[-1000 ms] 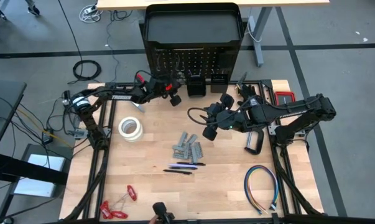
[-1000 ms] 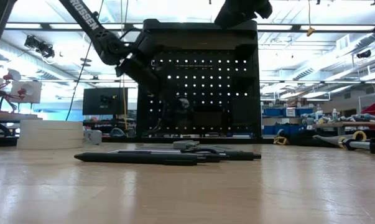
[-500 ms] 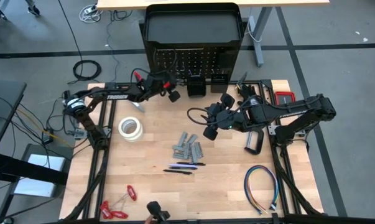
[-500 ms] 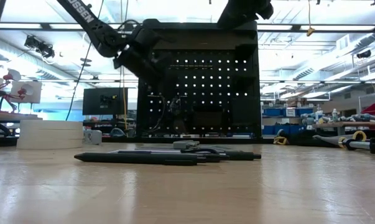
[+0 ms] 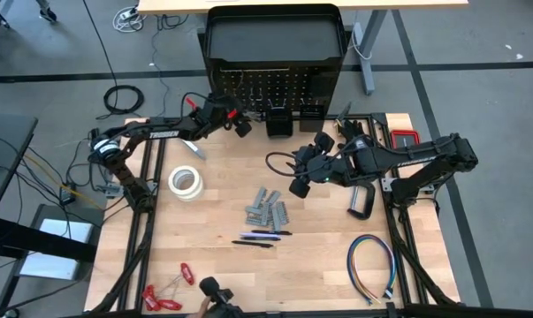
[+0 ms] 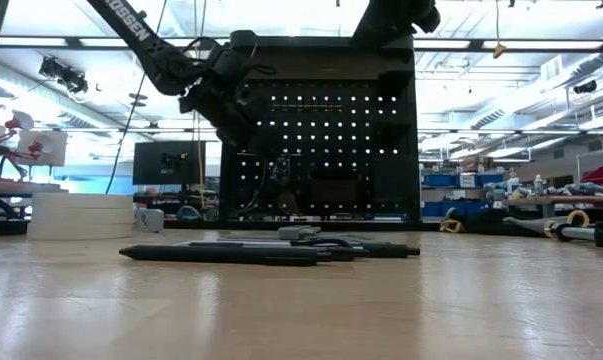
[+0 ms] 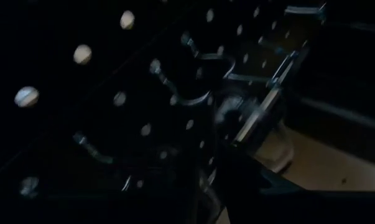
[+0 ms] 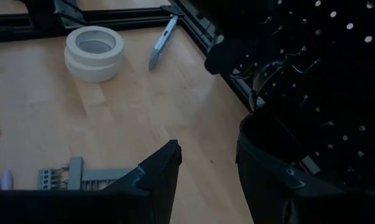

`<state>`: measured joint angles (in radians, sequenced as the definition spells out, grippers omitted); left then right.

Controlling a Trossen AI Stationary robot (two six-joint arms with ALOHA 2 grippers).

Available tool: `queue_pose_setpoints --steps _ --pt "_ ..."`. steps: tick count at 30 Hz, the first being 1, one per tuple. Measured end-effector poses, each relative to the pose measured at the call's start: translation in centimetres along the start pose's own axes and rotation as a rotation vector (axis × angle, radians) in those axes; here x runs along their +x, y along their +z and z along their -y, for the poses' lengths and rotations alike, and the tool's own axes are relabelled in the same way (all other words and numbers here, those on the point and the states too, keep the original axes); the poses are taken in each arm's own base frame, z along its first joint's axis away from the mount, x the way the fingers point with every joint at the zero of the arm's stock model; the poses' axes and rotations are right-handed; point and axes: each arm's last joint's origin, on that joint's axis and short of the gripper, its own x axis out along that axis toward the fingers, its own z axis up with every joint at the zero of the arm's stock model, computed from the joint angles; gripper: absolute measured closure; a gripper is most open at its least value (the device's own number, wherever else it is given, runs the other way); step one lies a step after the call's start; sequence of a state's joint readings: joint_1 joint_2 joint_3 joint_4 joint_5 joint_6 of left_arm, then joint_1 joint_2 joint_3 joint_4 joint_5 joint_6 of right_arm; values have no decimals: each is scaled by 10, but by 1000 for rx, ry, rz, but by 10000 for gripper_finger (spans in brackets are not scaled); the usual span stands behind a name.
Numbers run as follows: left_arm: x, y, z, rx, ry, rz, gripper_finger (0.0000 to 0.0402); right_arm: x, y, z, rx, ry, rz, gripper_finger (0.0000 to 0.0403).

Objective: Hang tools onto peg board
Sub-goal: Hang the black safety glasses on the peg board

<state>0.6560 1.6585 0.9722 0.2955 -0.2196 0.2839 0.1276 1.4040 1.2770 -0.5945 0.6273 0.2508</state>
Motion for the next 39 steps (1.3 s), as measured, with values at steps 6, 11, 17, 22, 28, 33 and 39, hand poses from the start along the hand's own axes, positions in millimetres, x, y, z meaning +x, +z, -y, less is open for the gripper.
queue_pose_setpoints --steps 6,11,17,22,28,33,39 --pt "7 -5 7 2 -36 7 339 0 0 0 3 0 1 233" --pt "5 2 15 -1 -86 66 339 0 0 0 2 0 1 233" --pt "5 9 17 -13 -80 147 339 0 0 0 3 -1 1 233" --pt "-4 14 13 -3 -73 126 339 0 0 0 3 0 2 233" --pt "-19 23 -7 42 53 107 339 0 0 0 2 0 2 233" --pt "-8 7 -14 55 51 15 339 0 0 1 -9 -2 1 233" --pt "4 0 -8 67 20 30 339 1 1 1 -11 -4 1 233"
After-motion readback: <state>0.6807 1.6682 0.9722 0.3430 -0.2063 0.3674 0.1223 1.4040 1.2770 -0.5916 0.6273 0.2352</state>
